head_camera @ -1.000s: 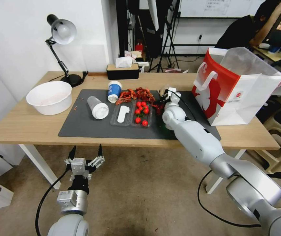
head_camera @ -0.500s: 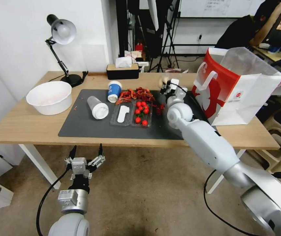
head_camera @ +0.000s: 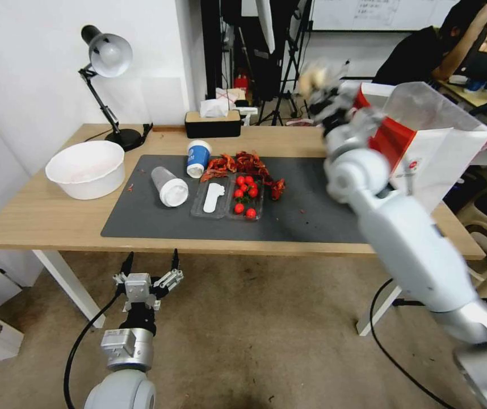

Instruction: Pick up the trash from the table and place it into the takeout bag.

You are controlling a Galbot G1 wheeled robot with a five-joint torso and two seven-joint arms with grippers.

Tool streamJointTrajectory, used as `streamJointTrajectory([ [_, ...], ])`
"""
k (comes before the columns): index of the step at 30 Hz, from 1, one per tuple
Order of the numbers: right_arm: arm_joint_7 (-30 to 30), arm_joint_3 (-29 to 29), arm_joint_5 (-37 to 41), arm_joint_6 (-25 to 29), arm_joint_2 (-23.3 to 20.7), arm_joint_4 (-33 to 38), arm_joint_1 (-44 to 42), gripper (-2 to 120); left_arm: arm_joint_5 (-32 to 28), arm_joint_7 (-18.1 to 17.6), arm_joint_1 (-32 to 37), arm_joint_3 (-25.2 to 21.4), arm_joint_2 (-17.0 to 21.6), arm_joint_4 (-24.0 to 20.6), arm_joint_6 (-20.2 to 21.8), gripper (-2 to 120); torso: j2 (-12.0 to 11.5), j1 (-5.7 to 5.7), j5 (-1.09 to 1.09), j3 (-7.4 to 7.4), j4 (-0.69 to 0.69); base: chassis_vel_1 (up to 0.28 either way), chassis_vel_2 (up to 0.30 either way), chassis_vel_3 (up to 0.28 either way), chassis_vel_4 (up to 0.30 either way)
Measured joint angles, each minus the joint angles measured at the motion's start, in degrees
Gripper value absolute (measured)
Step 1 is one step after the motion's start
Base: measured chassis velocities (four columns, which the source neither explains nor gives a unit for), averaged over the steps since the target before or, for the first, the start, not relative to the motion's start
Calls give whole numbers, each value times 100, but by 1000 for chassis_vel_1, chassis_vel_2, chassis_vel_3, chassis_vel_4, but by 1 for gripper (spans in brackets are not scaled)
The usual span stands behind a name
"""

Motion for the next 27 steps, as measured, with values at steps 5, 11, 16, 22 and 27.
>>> streamJointTrajectory([
  [5,287,762,-170,-484,-555,154,-270,3,45,10,-11,65,-21,18,6,100,0,0,2,0,-3,0,0,0,0],
  [11,480,1090,-172,-760,-747,177,-655,3,99,19,-5,107,-39,36,6,100,0,0,1,0,-1,0,0,0,0],
  [16,621,1287,-172,-922,-686,200,-956,3,119,23,18,116,-37,19,5,100,0,0,0,1,-1,0,0,0,0],
  [22,710,1356,-164,-999,-657,176,-1073,18,145,25,75,125,-36,5,-26,100,0,0,-2,1,0,0,0,0,0],
  [27,733,1377,-154,-1031,-668,178,-1108,29,164,26,88,140,-41,3,-41,100,0,0,-2,1,0,0,0,0,0],
])
